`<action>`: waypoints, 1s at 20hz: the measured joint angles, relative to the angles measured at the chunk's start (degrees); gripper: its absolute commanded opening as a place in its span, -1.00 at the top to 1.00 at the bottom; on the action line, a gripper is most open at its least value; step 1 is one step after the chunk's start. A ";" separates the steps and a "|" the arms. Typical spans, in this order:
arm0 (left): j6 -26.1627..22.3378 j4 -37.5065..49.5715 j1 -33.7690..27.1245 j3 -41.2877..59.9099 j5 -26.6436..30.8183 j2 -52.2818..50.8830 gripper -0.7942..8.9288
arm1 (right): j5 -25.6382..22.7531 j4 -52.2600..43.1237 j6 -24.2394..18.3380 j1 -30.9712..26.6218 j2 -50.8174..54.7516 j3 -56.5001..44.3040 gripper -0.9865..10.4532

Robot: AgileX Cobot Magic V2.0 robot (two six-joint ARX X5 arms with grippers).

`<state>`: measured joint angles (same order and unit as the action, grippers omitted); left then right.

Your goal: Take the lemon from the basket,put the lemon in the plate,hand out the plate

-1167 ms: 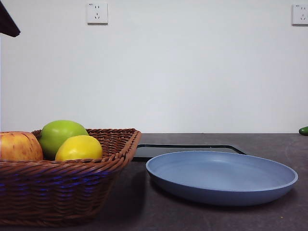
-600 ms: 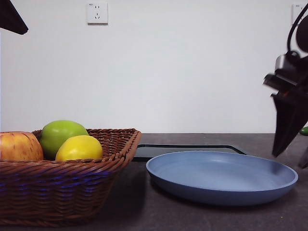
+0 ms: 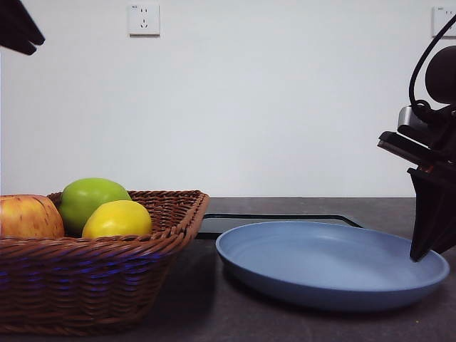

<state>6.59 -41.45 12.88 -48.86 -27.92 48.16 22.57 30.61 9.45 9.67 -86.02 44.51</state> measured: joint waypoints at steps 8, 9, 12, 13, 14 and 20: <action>2.64 -0.59 0.15 0.00 -1.64 0.39 0.04 | -0.26 6.21 0.00 0.00 6.19 0.00 0.82; 3.61 -0.94 0.59 0.00 -1.49 0.87 0.04 | -0.24 7.06 0.00 0.00 7.91 0.00 0.82; 5.11 -0.55 4.07 0.00 -0.61 3.65 0.04 | -0.24 9.60 0.00 0.00 13.49 0.00 0.82; 5.66 0.02 5.64 0.00 -0.31 4.76 0.04 | -0.24 10.16 0.02 0.00 15.17 -0.02 0.82; 6.12 0.00 7.17 -0.13 0.90 6.12 0.04 | -0.24 10.51 0.20 0.00 16.76 0.00 0.82; 6.60 -2.97 16.20 -7.69 10.47 20.41 0.04 | -0.24 10.84 0.94 0.00 21.84 0.00 0.82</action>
<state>13.19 -44.42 29.08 -56.55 -17.45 68.58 22.33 41.45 10.39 9.67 -64.18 44.51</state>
